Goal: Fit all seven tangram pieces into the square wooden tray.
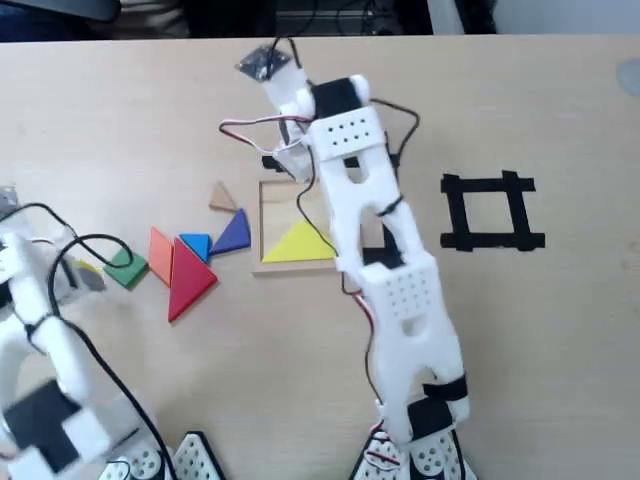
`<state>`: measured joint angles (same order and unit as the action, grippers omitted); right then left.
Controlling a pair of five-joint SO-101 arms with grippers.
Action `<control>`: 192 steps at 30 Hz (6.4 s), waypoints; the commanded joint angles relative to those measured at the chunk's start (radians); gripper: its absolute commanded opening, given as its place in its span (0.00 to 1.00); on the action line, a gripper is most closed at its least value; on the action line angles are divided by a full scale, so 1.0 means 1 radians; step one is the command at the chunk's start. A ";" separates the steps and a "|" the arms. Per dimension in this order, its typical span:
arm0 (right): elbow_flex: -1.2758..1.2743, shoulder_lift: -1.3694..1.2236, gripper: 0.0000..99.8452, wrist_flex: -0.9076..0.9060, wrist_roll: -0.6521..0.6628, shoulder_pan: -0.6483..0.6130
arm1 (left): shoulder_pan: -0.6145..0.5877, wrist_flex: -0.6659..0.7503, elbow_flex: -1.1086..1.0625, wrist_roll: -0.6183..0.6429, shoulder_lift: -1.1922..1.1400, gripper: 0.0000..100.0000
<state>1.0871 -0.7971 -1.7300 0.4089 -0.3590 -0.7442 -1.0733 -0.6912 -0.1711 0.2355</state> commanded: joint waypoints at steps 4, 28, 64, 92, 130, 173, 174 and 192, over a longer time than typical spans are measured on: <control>-0.386 0.486 0.01 -0.037 -0.017 -0.048 | -0.002 -0.081 0.047 0.008 0.321 0.27; -1.224 1.213 0.22 0.109 -0.103 0.066 | 0.337 -0.267 0.088 -0.318 0.437 0.27; -1.807 1.305 0.23 0.552 -0.052 0.006 | 0.634 0.037 -0.010 0.055 -0.101 0.27; -1.810 1.305 0.23 0.554 -0.044 0.006 | 0.610 -0.032 0.266 0.049 -0.451 0.27; -1.811 1.300 0.23 0.554 -0.043 0.005 | 0.616 -0.118 0.278 -0.035 -0.350 0.31; -1.833 1.300 0.23 0.554 -0.043 -0.060 | 0.613 -0.135 0.392 -0.126 -0.551 0.20; -1.833 1.300 0.23 0.554 -0.043 -0.060 | 0.613 -0.137 0.394 -0.129 -0.543 0.20; -1.834 1.299 0.23 0.554 -0.043 -0.063 | 0.581 -0.126 0.286 -0.311 -0.354 0.32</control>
<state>-0.7618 0.5056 -1.1899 0.3583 -0.4051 -0.1442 -1.2850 -0.3475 -0.4641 -0.1665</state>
